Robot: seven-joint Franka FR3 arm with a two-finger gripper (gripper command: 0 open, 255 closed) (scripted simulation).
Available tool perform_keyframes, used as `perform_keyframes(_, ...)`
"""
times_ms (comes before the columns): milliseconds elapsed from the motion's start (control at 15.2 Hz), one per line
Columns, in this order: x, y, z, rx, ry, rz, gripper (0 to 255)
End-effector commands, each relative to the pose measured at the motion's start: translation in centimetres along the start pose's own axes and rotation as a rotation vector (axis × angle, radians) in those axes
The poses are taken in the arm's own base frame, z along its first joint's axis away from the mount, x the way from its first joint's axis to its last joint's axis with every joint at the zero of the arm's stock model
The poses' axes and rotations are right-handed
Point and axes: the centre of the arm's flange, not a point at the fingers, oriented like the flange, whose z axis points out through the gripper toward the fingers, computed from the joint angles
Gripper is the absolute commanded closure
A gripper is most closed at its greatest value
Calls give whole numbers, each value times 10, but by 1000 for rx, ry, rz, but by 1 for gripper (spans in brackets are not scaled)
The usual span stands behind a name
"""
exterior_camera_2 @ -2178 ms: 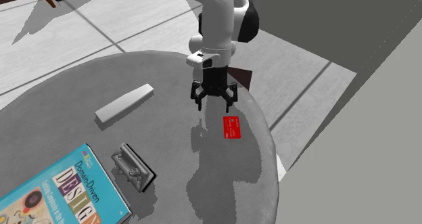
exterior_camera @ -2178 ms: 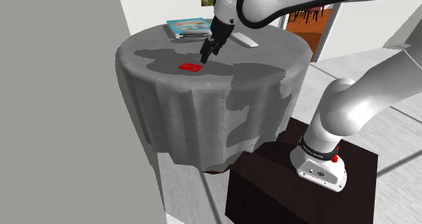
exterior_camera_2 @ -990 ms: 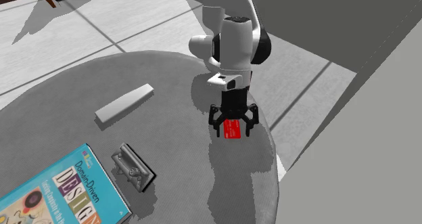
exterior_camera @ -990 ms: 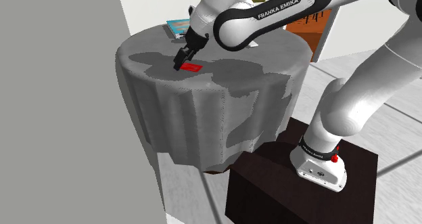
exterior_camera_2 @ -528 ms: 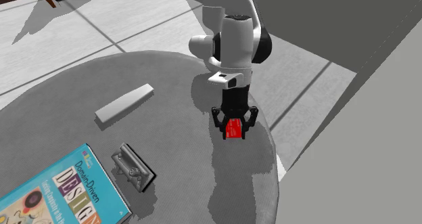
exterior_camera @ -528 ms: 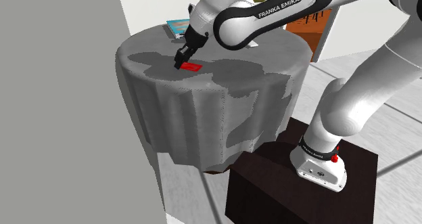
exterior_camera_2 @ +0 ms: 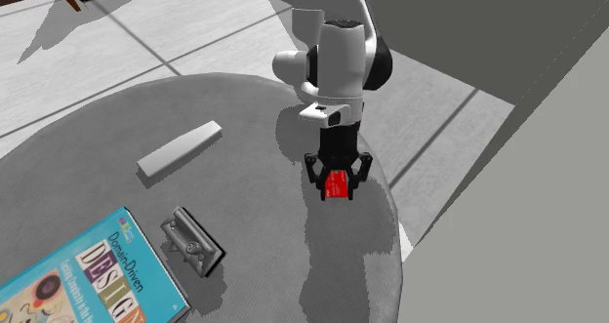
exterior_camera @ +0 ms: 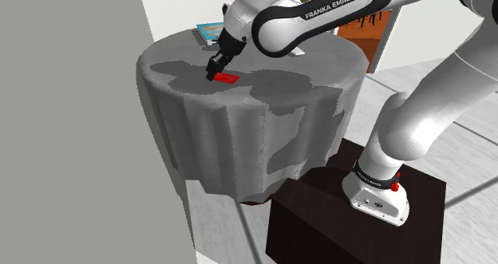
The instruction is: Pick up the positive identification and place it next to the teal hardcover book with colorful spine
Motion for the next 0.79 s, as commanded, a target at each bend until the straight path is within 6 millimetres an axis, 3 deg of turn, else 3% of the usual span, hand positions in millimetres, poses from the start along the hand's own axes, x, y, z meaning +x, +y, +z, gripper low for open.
perform_keyframes(0, 5, 0, -7, -1, -5, 0, 255)
perform_keyframes(726, 37, 1, -55, -1, -5, 0, 255)
